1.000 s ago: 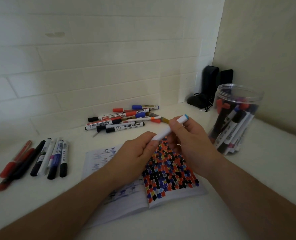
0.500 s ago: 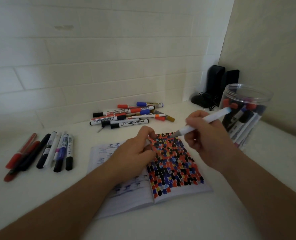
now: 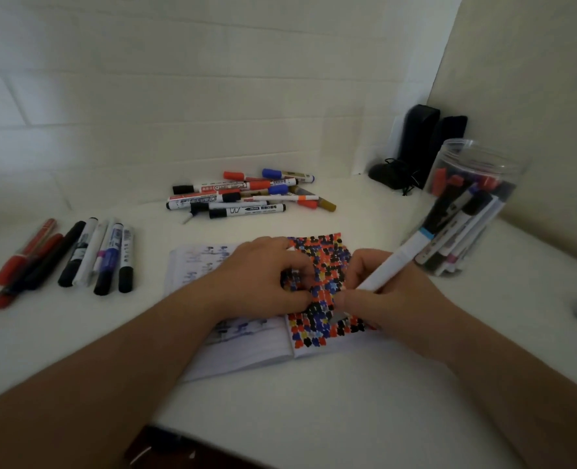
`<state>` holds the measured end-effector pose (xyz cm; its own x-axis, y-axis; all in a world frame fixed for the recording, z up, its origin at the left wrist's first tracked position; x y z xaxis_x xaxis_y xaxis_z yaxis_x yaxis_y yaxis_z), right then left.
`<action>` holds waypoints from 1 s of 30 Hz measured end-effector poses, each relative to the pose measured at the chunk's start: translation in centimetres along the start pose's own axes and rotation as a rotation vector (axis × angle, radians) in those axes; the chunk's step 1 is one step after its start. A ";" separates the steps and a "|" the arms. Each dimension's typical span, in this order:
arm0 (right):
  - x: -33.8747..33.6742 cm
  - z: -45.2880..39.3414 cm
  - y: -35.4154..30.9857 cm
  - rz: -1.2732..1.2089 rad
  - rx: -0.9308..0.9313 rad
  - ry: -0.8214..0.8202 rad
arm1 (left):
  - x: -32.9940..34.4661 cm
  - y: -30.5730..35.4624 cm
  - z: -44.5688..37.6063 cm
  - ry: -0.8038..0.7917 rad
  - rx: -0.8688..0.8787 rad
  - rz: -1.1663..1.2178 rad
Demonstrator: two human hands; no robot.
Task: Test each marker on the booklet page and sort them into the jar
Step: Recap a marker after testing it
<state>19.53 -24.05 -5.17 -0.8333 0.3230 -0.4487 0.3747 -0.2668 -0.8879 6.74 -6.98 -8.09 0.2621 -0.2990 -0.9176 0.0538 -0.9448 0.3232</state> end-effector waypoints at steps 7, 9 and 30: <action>0.8 -0.6 1.1 0.102 0.009 0.122 | 0.1 -0.2 -0.1 -0.003 0.000 0.004; 0.7 -0.8 1.5 0.096 0.028 0.119 | 0.1 -0.2 -0.1 -0.004 -0.006 0.005; 1.0 -0.6 1.5 0.124 -0.002 0.111 | 0.0 0.0 -0.1 -0.027 -0.020 -0.017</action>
<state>19.56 -23.57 -7.04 -0.7305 0.3864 -0.5632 0.4726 -0.3094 -0.8252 6.83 -7.03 -8.08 0.2351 -0.2869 -0.9287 0.0768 -0.9470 0.3120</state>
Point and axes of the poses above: each hand's wrist, its own z-axis away from the middle knuckle, its own x-axis out of the palm, y = z × x, the point moved 2 cm from there along -z, towards the middle knuckle, and after that the axes turned 13 degrees about x, right-handed, at the moved point
